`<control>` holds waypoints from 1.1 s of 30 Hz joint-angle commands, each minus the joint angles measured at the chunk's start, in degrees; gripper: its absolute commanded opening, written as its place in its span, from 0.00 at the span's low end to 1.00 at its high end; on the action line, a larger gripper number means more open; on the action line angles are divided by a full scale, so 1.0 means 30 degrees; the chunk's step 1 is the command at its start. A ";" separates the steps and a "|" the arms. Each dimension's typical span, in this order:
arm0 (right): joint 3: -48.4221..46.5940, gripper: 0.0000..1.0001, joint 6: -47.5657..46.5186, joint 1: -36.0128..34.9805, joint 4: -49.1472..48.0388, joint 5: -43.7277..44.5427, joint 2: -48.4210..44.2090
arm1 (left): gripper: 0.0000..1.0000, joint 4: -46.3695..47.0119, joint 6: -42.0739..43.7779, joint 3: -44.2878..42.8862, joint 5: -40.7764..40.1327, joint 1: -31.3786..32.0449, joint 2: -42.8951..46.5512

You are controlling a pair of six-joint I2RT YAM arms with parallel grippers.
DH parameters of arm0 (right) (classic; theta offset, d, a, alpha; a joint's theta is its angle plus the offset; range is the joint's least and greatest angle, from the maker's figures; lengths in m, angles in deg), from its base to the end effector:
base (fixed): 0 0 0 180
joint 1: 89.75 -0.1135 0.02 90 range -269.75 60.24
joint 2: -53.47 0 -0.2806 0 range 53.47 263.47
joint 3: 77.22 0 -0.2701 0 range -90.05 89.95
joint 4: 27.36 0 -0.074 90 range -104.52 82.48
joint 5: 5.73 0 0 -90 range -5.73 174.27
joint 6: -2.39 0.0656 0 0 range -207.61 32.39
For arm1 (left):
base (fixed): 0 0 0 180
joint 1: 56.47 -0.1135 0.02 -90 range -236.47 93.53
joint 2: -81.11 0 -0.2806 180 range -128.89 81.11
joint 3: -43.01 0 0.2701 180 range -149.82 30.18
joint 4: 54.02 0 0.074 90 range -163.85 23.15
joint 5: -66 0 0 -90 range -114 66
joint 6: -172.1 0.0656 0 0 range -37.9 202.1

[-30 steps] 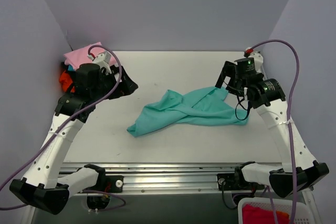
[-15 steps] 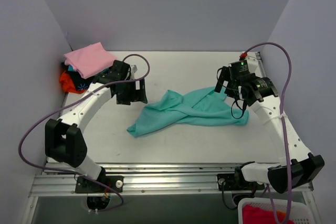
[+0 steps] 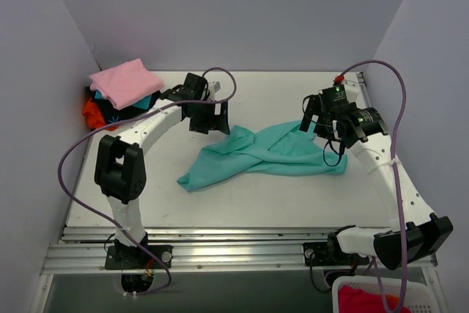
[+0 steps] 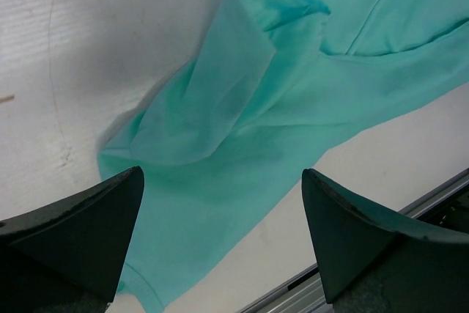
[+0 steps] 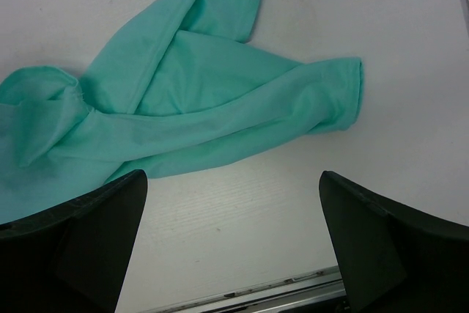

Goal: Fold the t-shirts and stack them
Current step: Flatten the tshirt out

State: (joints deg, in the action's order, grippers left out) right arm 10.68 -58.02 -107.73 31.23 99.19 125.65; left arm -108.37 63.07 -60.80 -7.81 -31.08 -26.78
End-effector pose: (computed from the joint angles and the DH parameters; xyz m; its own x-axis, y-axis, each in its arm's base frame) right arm 0.2861 0.0751 0.3868 -0.5697 0.3168 -0.7584 0.2004 0.9484 0.2456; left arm 0.3963 -0.2083 0.2446 -0.9049 0.0829 -0.4175 0.2630 0.8801 -0.3953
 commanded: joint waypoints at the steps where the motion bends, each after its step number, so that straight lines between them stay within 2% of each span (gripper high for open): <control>1: -0.0181 1.00 0.0128 0.0104 0.0919 0.0271 -0.0300 | 0.98 0.0920 0.0685 -0.2715 0.0845 0.0589 -0.0768; 7: -0.0209 1.00 0.0598 0.0133 0.1212 0.0535 -0.0243 | 0.98 -0.0223 0.1566 -0.5734 0.1343 0.0883 -0.3406; 21: -0.0180 1.00 0.1155 0.0279 0.1681 0.1180 -0.0125 | 1.00 0.0713 0.1392 -0.5621 0.1841 0.0883 -0.4873; 22: -0.0209 1.00 0.1184 0.0280 0.1710 0.1267 -0.0038 | 0.94 0.0772 0.1333 -0.5621 0.1928 0.0883 -0.4932; 25: -0.0414 1.00 0.1213 0.0309 0.1944 0.1472 0.0079 | 0.91 0.0831 0.1274 -0.5650 0.1900 0.0883 -0.5137; 27: -0.0502 1.00 0.1155 0.0396 0.2003 0.1590 0.0138 | 0.86 0.0773 0.1245 -0.5680 0.1784 0.0883 -0.5313; 29: -0.0561 1.00 0.1067 0.0543 0.2033 0.1619 0.0197 | 0.74 0.0773 0.1244 -0.5650 0.1724 0.0883 -0.5401; 32: -0.0619 1.00 0.0950 0.0777 0.2120 0.1649 0.0255 | 0.73 0.0626 0.1215 -0.5621 0.1637 0.0942 -0.5694; 33: -0.0649 1.00 0.0862 0.0865 0.2121 0.1620 0.0256 | 0.70 0.0713 0.1157 -0.5563 0.1491 0.0942 -0.5724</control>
State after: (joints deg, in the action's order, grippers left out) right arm 10.66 -55.25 -105.96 35.01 101.77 125.78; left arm -108.13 66.22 -76.32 -3.60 -28.33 -43.26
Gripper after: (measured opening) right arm 0.998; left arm 0.722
